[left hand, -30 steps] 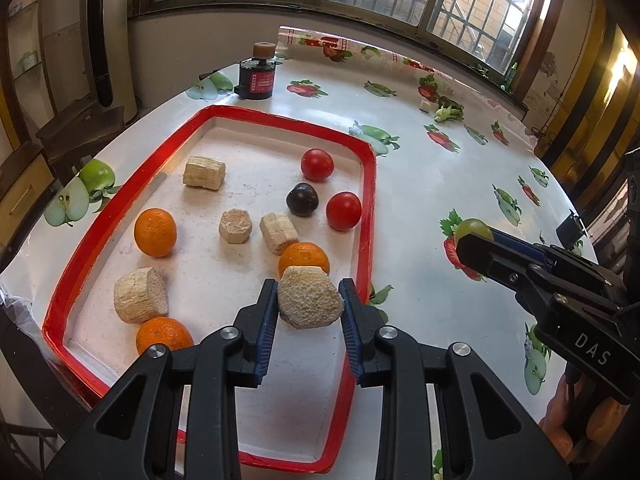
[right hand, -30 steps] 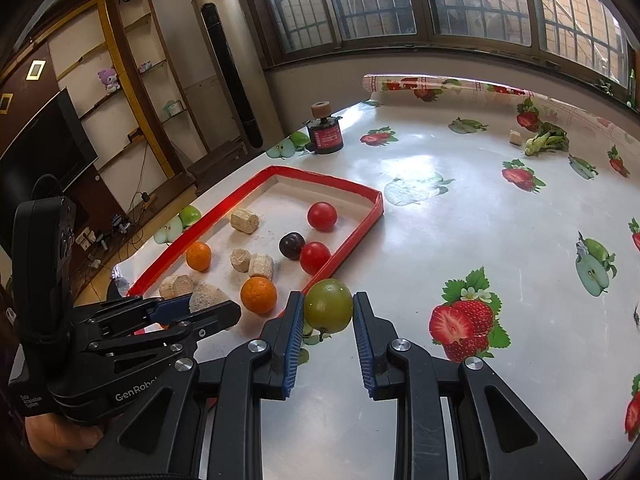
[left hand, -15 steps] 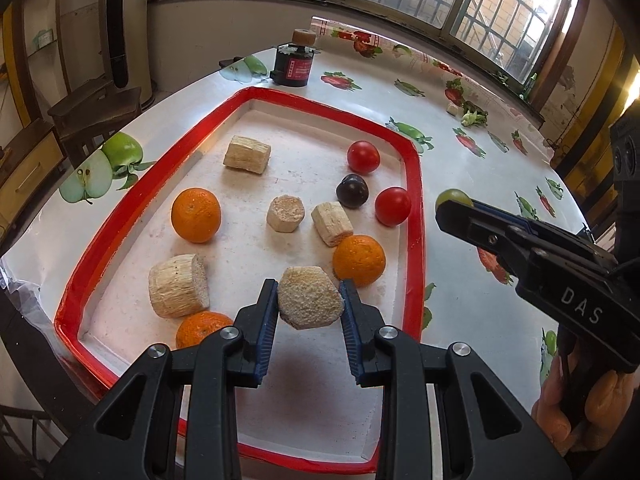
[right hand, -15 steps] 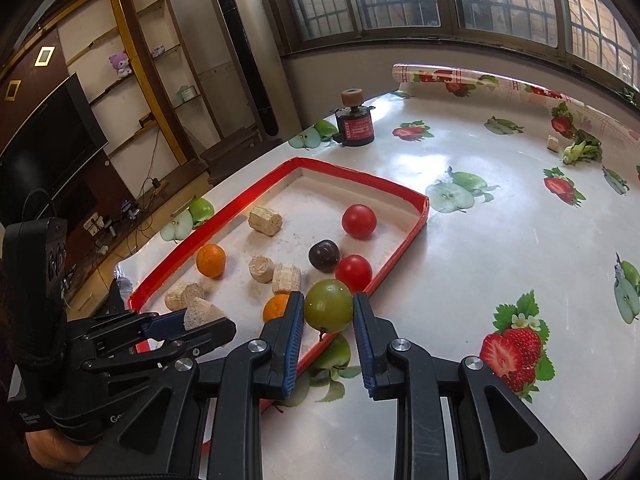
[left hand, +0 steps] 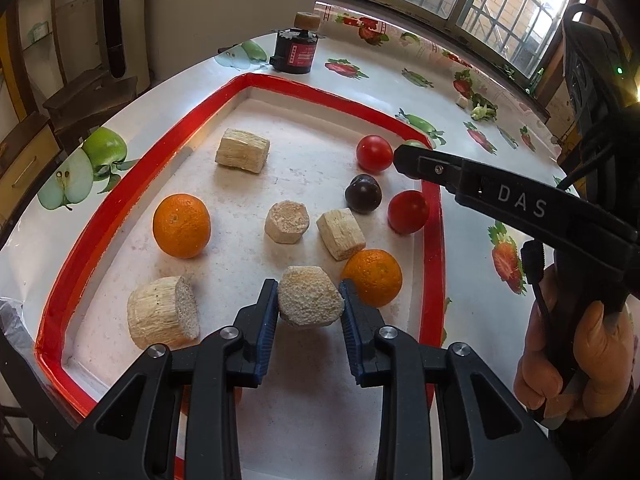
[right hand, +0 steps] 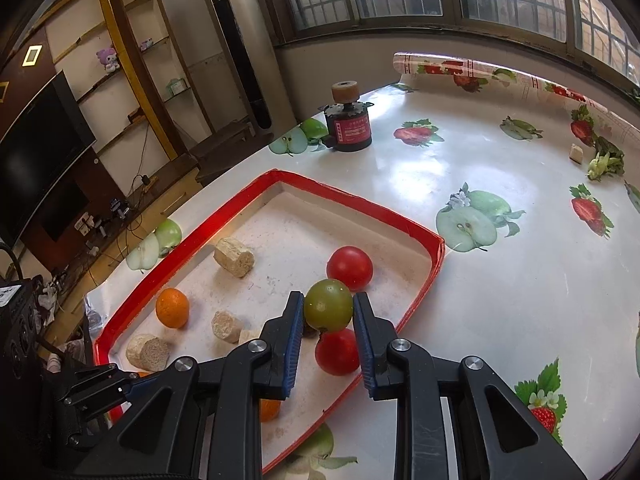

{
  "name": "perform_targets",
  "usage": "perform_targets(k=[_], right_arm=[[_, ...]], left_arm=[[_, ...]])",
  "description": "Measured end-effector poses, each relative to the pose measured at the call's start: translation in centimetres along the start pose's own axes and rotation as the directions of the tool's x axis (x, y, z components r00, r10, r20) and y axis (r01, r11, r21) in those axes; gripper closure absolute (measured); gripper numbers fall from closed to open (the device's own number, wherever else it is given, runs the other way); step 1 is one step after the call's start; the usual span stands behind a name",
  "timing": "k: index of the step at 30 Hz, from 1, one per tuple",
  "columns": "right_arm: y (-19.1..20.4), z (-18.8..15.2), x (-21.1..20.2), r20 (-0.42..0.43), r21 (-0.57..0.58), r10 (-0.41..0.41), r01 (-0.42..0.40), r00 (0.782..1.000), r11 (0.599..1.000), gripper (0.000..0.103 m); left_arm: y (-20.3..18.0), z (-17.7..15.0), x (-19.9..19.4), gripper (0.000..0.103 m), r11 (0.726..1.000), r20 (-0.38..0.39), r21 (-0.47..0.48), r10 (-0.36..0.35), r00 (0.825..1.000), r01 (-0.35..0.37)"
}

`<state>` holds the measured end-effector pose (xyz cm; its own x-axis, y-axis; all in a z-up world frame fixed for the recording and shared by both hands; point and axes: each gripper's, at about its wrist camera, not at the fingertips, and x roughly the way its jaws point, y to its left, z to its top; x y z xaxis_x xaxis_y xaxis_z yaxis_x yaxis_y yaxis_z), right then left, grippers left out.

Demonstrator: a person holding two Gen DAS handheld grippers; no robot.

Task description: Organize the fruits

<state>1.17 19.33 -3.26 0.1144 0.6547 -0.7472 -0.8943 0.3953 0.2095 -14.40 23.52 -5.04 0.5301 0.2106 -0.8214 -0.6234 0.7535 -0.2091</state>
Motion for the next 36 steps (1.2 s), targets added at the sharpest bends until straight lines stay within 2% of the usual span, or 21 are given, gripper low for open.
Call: perform_targets(k=[12, 20, 25, 27, 29, 36], right_arm=[[-0.2, -0.3, 2.6, -0.043, 0.0, 0.015, -0.015, 0.999, 1.0, 0.078], [-0.3, -0.3, 2.7, -0.043, 0.007, 0.025, -0.024, 0.999, 1.0, 0.075], [-0.3, -0.5, 2.5, -0.046, 0.015, 0.034, -0.033, 0.998, 0.999, 0.063], [-0.1, -0.6, 2.3, -0.049, 0.012, 0.036, -0.035, 0.998, 0.999, 0.062], [0.0, -0.7, 2.1, -0.052, 0.008, 0.045, -0.044, 0.998, 0.999, 0.055], [0.2, -1.2, 0.5, -0.041, -0.01, 0.04, -0.041, 0.998, 0.999, 0.053]], left_arm=[[0.0, 0.4, 0.8, 0.075, 1.0, -0.01, 0.005, 0.013, 1.0, -0.013], [0.0, 0.6, 0.9, 0.075, 1.0, -0.019, -0.008, 0.016, 1.0, -0.016], [0.1, 0.5, 0.7, 0.075, 0.999, -0.025, -0.014, 0.033, 0.999, -0.033], [0.2, 0.5, 0.6, 0.07, 0.999, -0.023, -0.018, 0.034, 0.999, -0.035], [0.2, 0.4, 0.1, 0.058, 0.999, -0.008, -0.019, 0.03, 1.0, -0.03], [0.4, -0.4, -1.6, 0.056, 0.999, 0.019, -0.002, 0.036, 0.999, -0.036]])
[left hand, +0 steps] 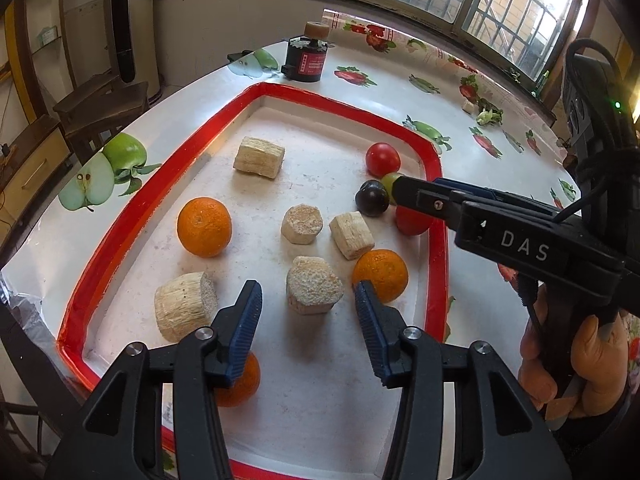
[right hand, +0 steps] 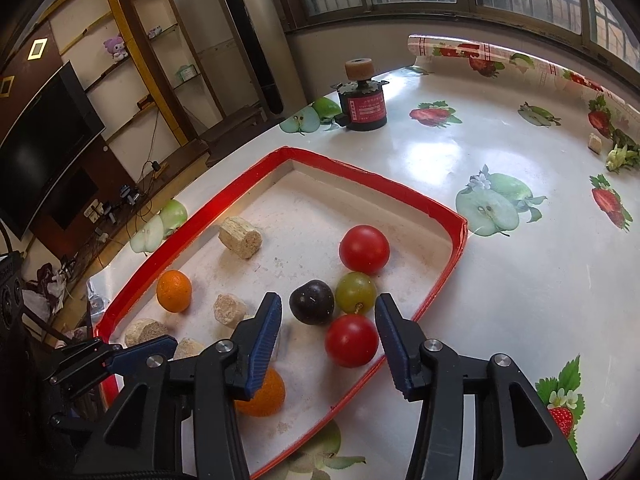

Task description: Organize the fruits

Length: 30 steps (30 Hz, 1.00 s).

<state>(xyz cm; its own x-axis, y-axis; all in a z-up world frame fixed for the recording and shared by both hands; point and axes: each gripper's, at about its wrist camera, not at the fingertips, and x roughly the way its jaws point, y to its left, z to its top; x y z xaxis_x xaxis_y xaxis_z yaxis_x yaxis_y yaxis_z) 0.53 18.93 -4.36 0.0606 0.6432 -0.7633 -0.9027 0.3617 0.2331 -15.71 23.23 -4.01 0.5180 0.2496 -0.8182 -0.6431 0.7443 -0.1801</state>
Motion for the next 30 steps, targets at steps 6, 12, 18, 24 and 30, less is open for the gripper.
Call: perform_targets(k=[6, 12, 18, 24, 30], right_arm=[[-0.2, -0.7, -1.8, 0.017, -0.01, 0.002, -0.002, 1.0, 1.0, 0.046], [0.1, -1.7, -3.4, 0.023, -0.048, 0.019, -0.018, 1.0, 0.999, 0.04], [0.6, -3.1, -4.8, 0.03, -0.129, 0.056, -0.052, 0.998, 0.99, 0.034], [1.1, -4.3, -6.2, 0.039, -0.213, 0.1, -0.089, 0.994, 0.973, 0.023], [2.5, -5.4, -7.4, 0.031, -0.32, 0.135, -0.118, 0.99, 0.94, 0.018]], left_arm=[[0.1, -1.0, -1.4, 0.051, 0.999, 0.021, 0.027, 0.018, 1.0, -0.019], [-0.2, -1.9, -2.6, 0.05, 0.998, 0.04, 0.059, 0.024, 0.999, -0.027], [-0.5, -3.1, -4.1, 0.05, 0.995, 0.075, 0.095, 0.016, 0.997, -0.023], [-0.7, -4.2, -5.4, 0.031, 0.991, 0.119, 0.122, 0.038, 0.992, -0.052], [-0.4, -4.8, -6.4, 0.031, 0.991, 0.141, 0.12, 0.045, 0.989, -0.062]])
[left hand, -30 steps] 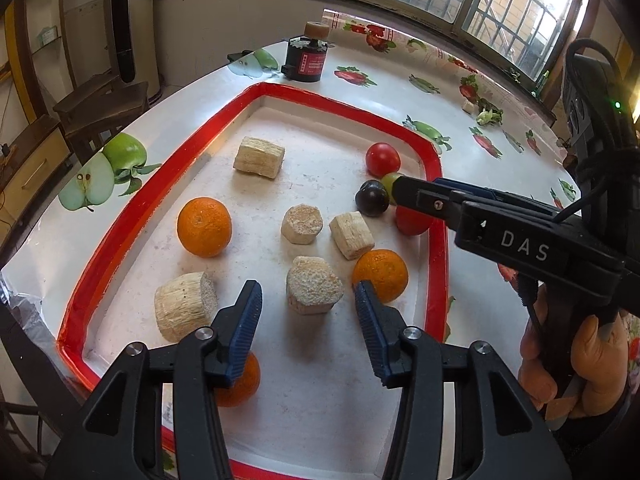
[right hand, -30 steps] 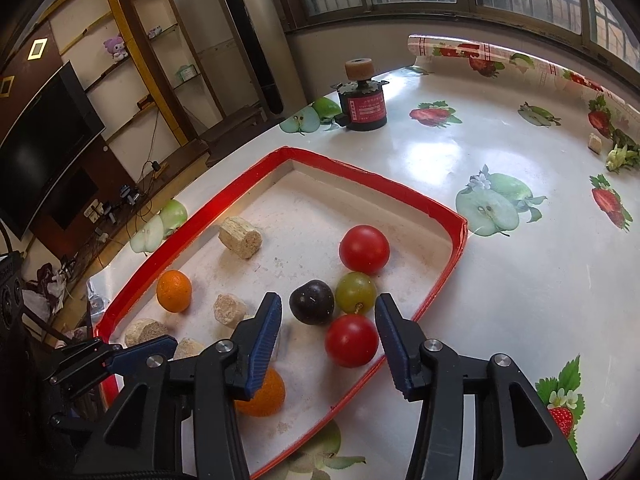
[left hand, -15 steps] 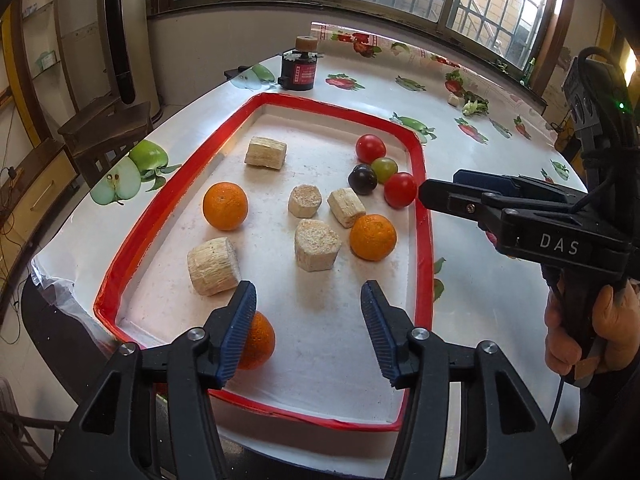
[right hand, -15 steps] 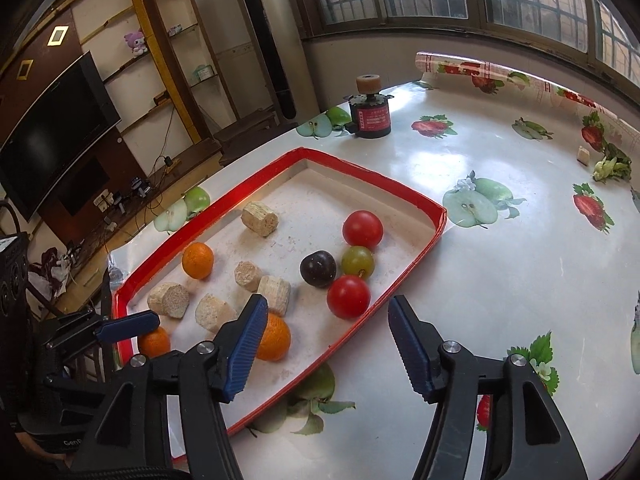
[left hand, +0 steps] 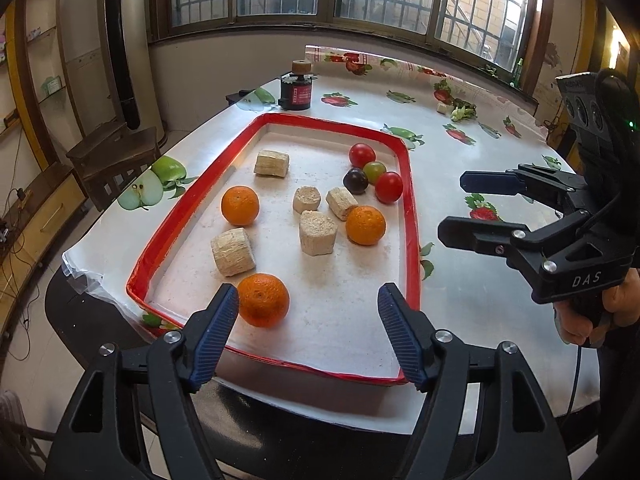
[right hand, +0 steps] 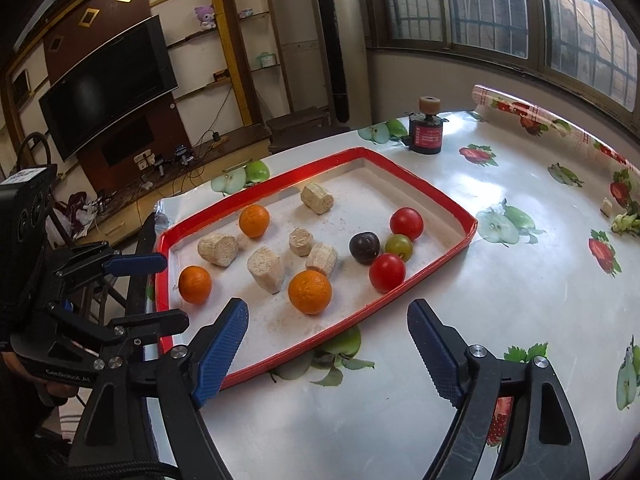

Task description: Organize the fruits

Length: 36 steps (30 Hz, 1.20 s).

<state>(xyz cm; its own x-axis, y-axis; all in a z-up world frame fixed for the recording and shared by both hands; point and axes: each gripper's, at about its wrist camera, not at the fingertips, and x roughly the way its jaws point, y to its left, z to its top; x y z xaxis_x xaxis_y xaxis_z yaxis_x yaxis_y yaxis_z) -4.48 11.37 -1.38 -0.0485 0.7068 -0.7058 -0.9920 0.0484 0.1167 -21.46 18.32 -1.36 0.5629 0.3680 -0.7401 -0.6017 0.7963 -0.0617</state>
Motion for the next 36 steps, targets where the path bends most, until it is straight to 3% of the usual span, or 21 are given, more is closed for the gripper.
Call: perform_targets(k=[17, 19, 31, 36], right_arm=[[3.4, -3.0, -1.5, -0.022, -0.182, 0.021, -0.024, 1.0, 0.983, 0.016], [3.6, -3.3, -1.9, -0.013, -0.194, 0.025, -0.027, 1.0, 0.981, 0.016], [4.8, -4.1, -4.5, 0.078, -0.246, 0.044, -0.024, 0.996, 0.969, 0.013], [5.1, -4.6, -4.5, 0.078, -0.249, 0.045, -0.024, 0.996, 0.968, 0.012]], left_arm=[[-0.3, -1.2, -2.5, 0.026, 0.999, 0.095, 0.039, 0.033, 0.995, -0.037], [-0.4, -1.4, -2.8, 0.021, 0.998, 0.11, 0.046, 0.044, 0.993, -0.05], [-0.8, -2.5, -4.2, 0.021, 0.994, 0.14, 0.069, 0.073, 0.987, -0.083], [-0.9, -2.8, -4.6, 0.021, 0.992, 0.147, 0.077, 0.086, 0.985, -0.098]])
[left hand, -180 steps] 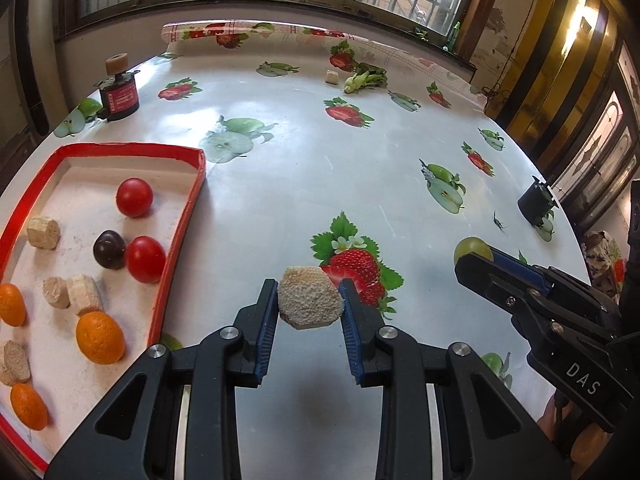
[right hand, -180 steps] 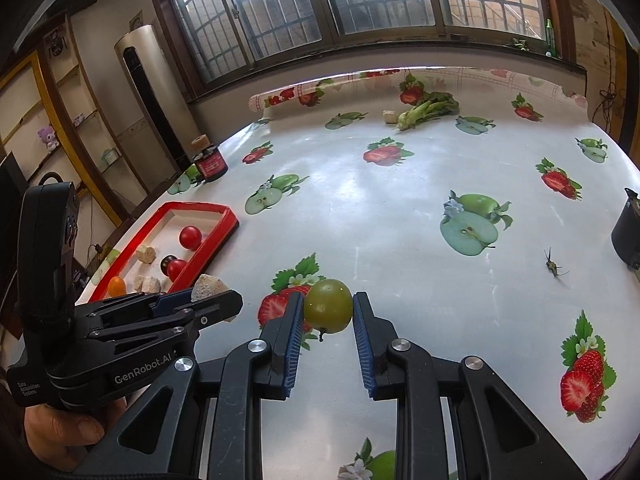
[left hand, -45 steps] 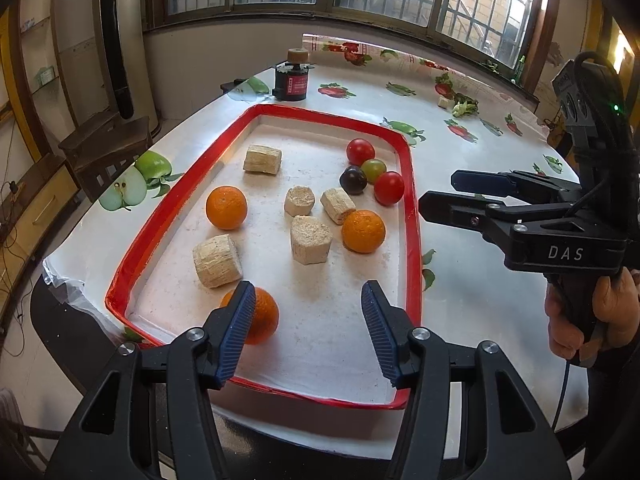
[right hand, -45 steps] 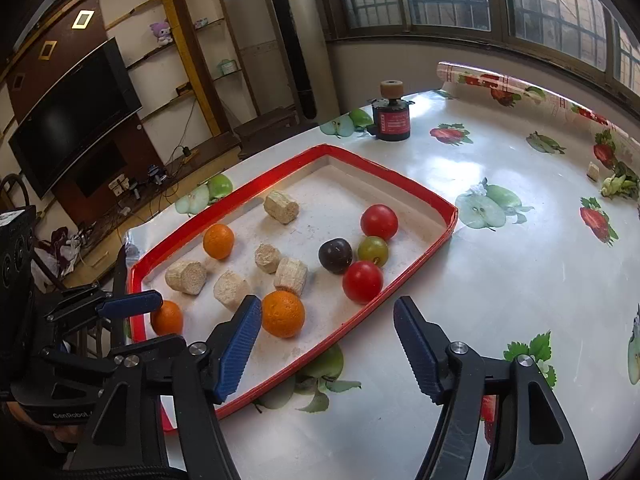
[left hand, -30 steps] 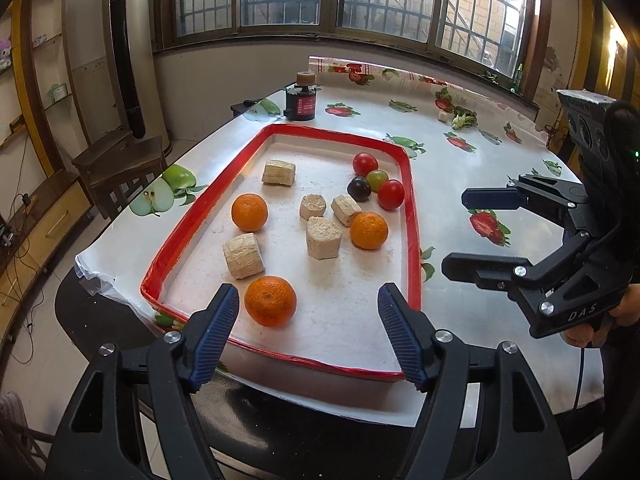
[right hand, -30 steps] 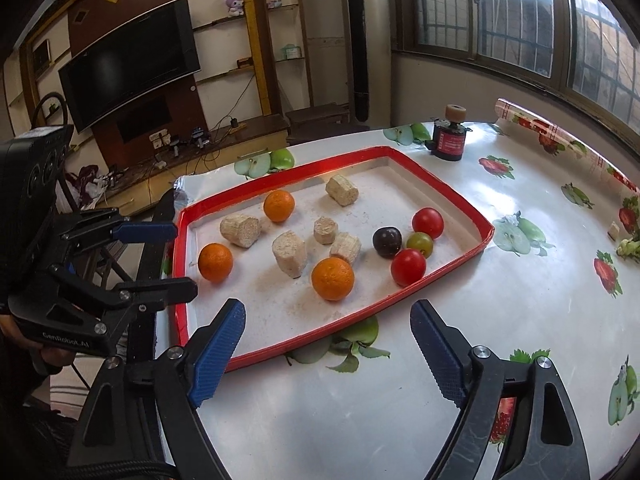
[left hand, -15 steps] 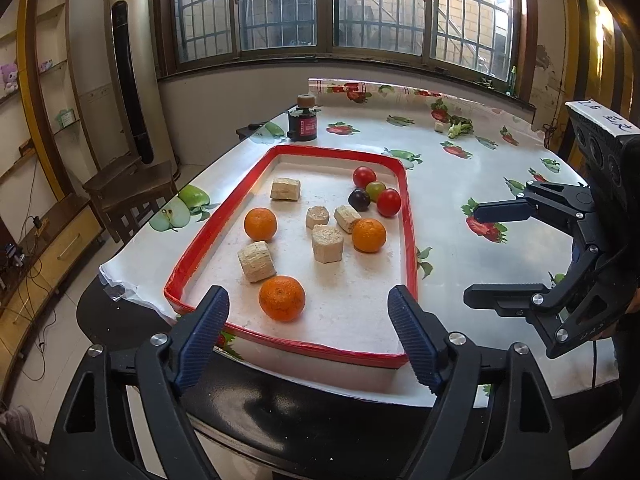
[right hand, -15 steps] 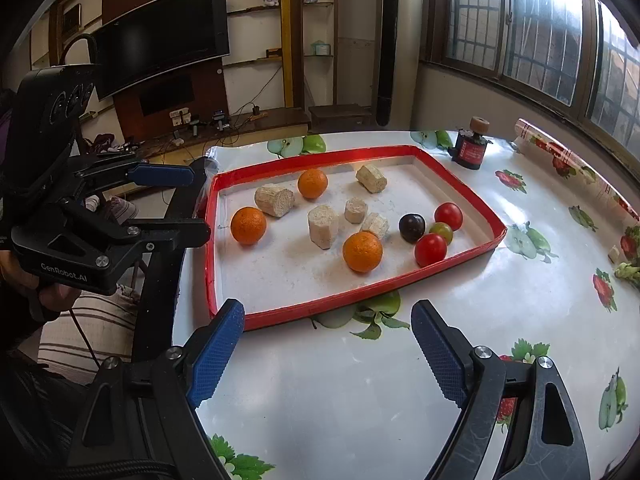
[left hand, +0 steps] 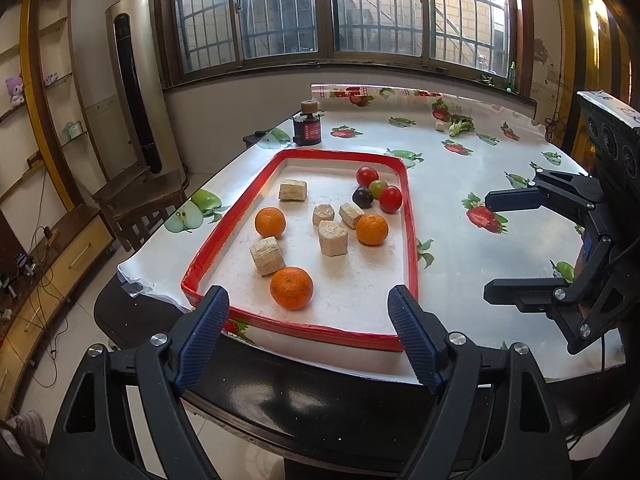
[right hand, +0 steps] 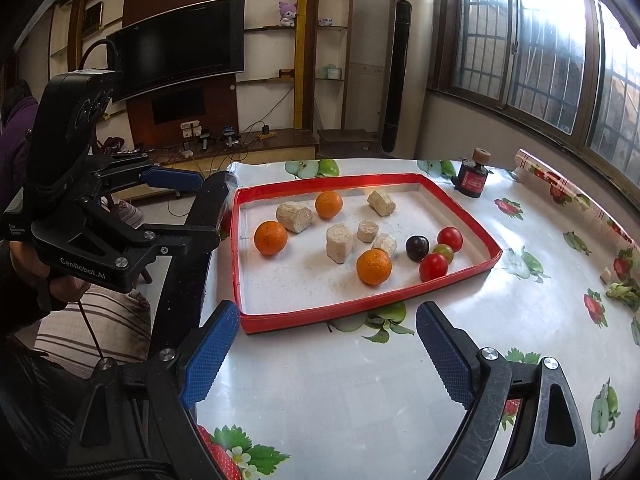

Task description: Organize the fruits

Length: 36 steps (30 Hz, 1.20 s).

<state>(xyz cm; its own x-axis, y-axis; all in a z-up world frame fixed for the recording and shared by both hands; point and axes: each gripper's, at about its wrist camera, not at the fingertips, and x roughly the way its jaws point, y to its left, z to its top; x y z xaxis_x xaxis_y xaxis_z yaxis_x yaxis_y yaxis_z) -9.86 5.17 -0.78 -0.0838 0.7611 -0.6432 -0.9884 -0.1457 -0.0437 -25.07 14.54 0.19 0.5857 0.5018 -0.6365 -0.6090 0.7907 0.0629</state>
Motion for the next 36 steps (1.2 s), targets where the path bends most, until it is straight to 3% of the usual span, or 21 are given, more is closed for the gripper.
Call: perform_targets(k=[21, 36], right_arm=[[0.8, -0.7, -1.1, 0.015, -0.003, -0.003, 0.003, 1.0, 1.0, 0.012], [1.3, -0.8, -1.6, 0.039, -0.003, 0.008, -0.008, 0.999, 1.0, 0.012]], left_arm=[[0.4, -0.4, -2.0, 0.021, 1.0, 0.05, -0.014, -0.001, 0.999, 0.001], [0.4, -0.7, -2.2, 0.017, 0.997, 0.072, -0.004, 0.074, 0.995, -0.074]])
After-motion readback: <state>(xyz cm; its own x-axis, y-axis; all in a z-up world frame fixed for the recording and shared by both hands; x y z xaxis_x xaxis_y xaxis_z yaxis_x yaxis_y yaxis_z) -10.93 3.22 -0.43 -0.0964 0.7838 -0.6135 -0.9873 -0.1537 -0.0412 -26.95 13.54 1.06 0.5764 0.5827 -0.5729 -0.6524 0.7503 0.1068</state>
